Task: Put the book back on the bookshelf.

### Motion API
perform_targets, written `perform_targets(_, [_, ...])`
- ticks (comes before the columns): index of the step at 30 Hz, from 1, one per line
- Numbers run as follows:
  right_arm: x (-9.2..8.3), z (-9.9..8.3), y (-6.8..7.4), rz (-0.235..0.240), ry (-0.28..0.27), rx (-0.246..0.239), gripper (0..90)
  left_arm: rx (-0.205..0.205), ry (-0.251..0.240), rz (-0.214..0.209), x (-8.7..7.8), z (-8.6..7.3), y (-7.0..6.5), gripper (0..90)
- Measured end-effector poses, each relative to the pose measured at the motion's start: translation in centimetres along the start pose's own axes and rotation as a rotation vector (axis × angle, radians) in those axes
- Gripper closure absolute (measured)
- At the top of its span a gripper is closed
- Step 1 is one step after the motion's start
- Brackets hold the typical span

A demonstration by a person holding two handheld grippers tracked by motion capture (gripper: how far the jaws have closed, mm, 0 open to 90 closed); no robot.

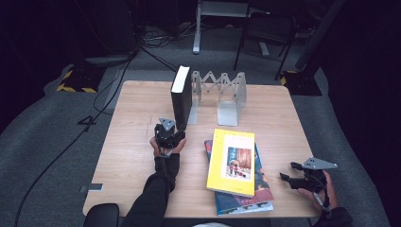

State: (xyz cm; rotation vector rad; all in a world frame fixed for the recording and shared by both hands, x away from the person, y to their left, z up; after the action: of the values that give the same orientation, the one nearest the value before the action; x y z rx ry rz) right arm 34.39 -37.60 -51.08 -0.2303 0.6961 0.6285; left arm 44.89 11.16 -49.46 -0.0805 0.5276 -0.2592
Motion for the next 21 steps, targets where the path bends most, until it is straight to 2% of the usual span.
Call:
perform_targets(2, [0.0,0.0,0.0,0.000,0.000,0.000,28.1,-0.001,0.000,0.008,0.2,0.0,0.0,59.5])
perform_targets(4, [0.0,0.0,0.0,0.002,0.000,0.002,28.0,0.033,0.006,-0.010,0.4,0.2,-0.1,62.2])
perform_targets(7, [0.0,0.0,0.0,0.001,0.001,0.000,28.0,0.072,0.008,-0.010,0.8,0.4,-0.2,63.1])
perform_targets(11, [0.0,0.0,0.0,0.001,0.000,0.001,28.1,0.074,0.010,-0.011,1.1,0.7,-0.1,64.6])
perform_targets(14, [0.0,0.0,0.0,0.002,0.001,0.001,28.1,0.102,0.008,0.012,1.6,1.1,-0.3,66.5])
perform_targets(18, [0.0,0.0,0.0,0.001,0.000,0.002,28.1,0.086,0.017,0.019,2.0,1.5,-0.6,65.8])
perform_targets(21, [0.0,0.0,0.0,0.002,0.001,0.001,28.1,0.102,0.019,0.027,2.2,1.5,-0.8,65.7])
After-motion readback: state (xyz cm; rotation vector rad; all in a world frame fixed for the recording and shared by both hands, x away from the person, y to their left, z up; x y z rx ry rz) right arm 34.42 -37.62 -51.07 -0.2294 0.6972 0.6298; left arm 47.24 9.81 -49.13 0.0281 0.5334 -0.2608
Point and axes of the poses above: each handheld gripper's, and its own axes: x roughly forward along the jaws, z roughly out of its top, y roughly to its left, the point moved 1 cm from there along x, roughly forward along the jaws, and after that the axes turned 1 degree about x, right-handed, at the moved point
